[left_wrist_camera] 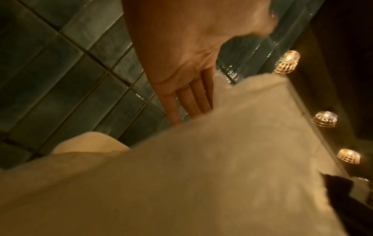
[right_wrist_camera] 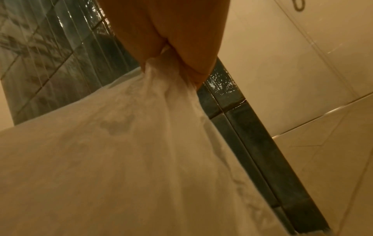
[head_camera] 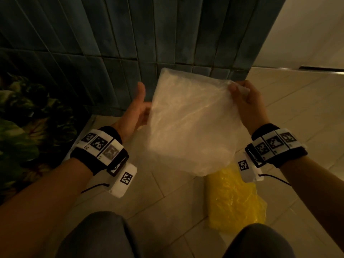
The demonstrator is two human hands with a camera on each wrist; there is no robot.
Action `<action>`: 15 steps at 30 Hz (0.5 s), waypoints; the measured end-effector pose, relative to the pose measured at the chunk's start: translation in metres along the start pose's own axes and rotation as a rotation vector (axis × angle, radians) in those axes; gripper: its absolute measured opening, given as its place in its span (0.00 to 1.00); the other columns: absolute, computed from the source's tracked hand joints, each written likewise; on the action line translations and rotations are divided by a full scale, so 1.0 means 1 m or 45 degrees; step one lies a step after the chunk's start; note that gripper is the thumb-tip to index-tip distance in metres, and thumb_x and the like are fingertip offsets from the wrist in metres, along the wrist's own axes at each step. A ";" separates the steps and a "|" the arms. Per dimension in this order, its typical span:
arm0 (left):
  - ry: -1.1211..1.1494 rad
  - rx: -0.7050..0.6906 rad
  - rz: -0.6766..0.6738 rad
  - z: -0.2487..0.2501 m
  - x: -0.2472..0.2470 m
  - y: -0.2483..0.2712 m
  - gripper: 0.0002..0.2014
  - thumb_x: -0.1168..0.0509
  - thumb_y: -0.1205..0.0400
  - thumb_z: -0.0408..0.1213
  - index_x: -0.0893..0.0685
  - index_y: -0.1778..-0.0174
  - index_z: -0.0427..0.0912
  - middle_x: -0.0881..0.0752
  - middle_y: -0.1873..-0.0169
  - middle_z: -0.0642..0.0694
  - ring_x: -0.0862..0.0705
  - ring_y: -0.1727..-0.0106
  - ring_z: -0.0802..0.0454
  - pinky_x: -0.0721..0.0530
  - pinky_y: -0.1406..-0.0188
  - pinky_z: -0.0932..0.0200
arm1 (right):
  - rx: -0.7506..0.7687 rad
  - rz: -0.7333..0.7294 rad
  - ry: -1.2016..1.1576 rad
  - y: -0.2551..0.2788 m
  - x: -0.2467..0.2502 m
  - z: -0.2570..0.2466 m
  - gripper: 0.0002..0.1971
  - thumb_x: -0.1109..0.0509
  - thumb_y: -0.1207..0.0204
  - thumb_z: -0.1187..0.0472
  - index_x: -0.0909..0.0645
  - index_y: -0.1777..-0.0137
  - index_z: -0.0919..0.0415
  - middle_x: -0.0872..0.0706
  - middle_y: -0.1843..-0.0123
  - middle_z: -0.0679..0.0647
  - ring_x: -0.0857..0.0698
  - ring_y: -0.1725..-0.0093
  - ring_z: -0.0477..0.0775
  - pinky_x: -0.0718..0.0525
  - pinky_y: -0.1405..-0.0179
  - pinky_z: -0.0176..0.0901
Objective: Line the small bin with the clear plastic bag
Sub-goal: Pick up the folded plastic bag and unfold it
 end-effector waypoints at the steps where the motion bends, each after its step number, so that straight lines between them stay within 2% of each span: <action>1: -0.139 -0.055 0.010 0.004 0.001 0.001 0.27 0.51 0.21 0.64 0.15 0.66 0.49 0.15 0.72 0.52 0.16 0.71 0.58 0.18 0.66 0.63 | -0.014 -0.005 0.002 0.000 -0.003 0.000 0.11 0.40 0.18 0.50 0.23 0.50 0.57 0.20 0.61 0.46 0.20 0.60 0.48 0.16 0.52 0.52; 2: -0.312 -0.114 0.029 0.007 0.003 0.002 0.17 0.42 0.21 0.57 0.16 0.63 0.51 0.15 0.69 0.54 0.15 0.69 0.62 0.18 0.63 0.66 | -0.021 -0.019 0.013 -0.001 -0.006 0.001 0.12 0.40 0.17 0.52 0.23 0.48 0.60 0.20 0.60 0.50 0.20 0.59 0.52 0.16 0.52 0.52; 3: -0.482 -0.158 0.055 0.008 0.006 0.002 0.07 0.35 0.21 0.49 0.18 0.62 0.52 0.15 0.67 0.56 0.14 0.68 0.66 0.18 0.65 0.70 | -0.022 -0.036 0.038 -0.001 -0.010 0.002 0.12 0.39 0.17 0.54 0.23 0.46 0.63 0.20 0.57 0.53 0.20 0.57 0.56 0.16 0.54 0.47; 4: -0.614 -0.196 0.077 0.008 0.008 0.000 0.04 0.32 0.22 0.43 0.18 0.62 0.52 0.16 0.66 0.59 0.15 0.68 0.68 0.19 0.67 0.74 | -0.017 -0.041 0.101 0.000 -0.014 0.002 0.13 0.38 0.18 0.55 0.24 0.42 0.65 0.21 0.53 0.55 0.20 0.54 0.59 0.19 0.56 0.38; 5: -0.699 -0.224 0.100 0.007 0.009 -0.002 0.03 0.31 0.22 0.41 0.18 0.60 0.50 0.16 0.66 0.60 0.16 0.68 0.69 0.21 0.69 0.76 | 0.010 -0.024 0.206 0.000 -0.016 0.001 0.15 0.35 0.20 0.57 0.26 0.38 0.66 0.22 0.48 0.57 0.21 0.50 0.59 0.22 0.56 0.32; 6: -0.749 -0.243 0.143 0.006 0.011 -0.002 0.02 0.32 0.21 0.40 0.18 0.58 0.49 0.17 0.66 0.60 0.18 0.67 0.69 0.22 0.70 0.77 | 0.070 0.006 0.322 0.001 -0.017 -0.003 0.19 0.32 0.22 0.58 0.28 0.35 0.65 0.23 0.43 0.59 0.22 0.45 0.58 0.25 0.52 0.31; 8: -0.803 -0.308 0.258 0.011 0.018 0.000 0.04 0.33 0.20 0.39 0.18 0.52 0.45 0.18 0.66 0.59 0.20 0.66 0.70 0.23 0.73 0.81 | 0.204 0.055 0.480 0.005 -0.022 -0.018 0.23 0.29 0.26 0.58 0.29 0.34 0.65 0.25 0.37 0.61 0.26 0.40 0.58 0.30 0.45 0.36; 10: -0.862 -0.414 0.332 0.021 0.021 0.004 0.09 0.35 0.19 0.37 0.18 0.45 0.42 0.18 0.62 0.56 0.21 0.64 0.69 0.25 0.69 0.85 | 0.257 0.024 0.505 0.008 -0.030 -0.035 0.17 0.31 0.24 0.56 0.26 0.39 0.63 0.23 0.42 0.57 0.25 0.43 0.55 0.31 0.47 0.37; 12: -0.927 -0.514 0.305 0.035 0.016 0.011 0.14 0.37 0.17 0.35 0.21 0.35 0.41 0.17 0.54 0.53 0.19 0.58 0.63 0.27 0.63 0.89 | 0.230 -0.116 0.411 0.009 -0.042 -0.052 0.12 0.36 0.20 0.52 0.20 0.47 0.61 0.19 0.53 0.49 0.20 0.52 0.49 0.26 0.55 0.33; 14: -0.998 -0.583 0.246 0.046 0.009 0.017 0.18 0.40 0.16 0.35 0.25 0.29 0.43 0.16 0.49 0.50 0.19 0.51 0.60 0.27 0.56 0.86 | 0.106 -0.217 0.260 0.004 -0.052 -0.066 0.19 0.41 0.18 0.47 0.16 0.52 0.60 0.16 0.61 0.47 0.16 0.60 0.44 0.22 0.61 0.30; 15: -1.041 -0.605 0.220 0.051 0.006 0.019 0.20 0.42 0.15 0.35 0.28 0.26 0.45 0.16 0.46 0.49 0.18 0.48 0.59 0.26 0.50 0.81 | 0.009 -0.257 0.177 0.002 -0.056 -0.071 0.22 0.44 0.18 0.43 0.16 0.52 0.60 0.15 0.61 0.48 0.15 0.61 0.44 0.19 0.61 0.32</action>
Point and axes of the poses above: each hand's wrist, its own y-axis away from the middle knuckle, its own x-axis out of the back of the hand, z = x × y, the point moved 7 cm from there along -y, towards the middle knuckle
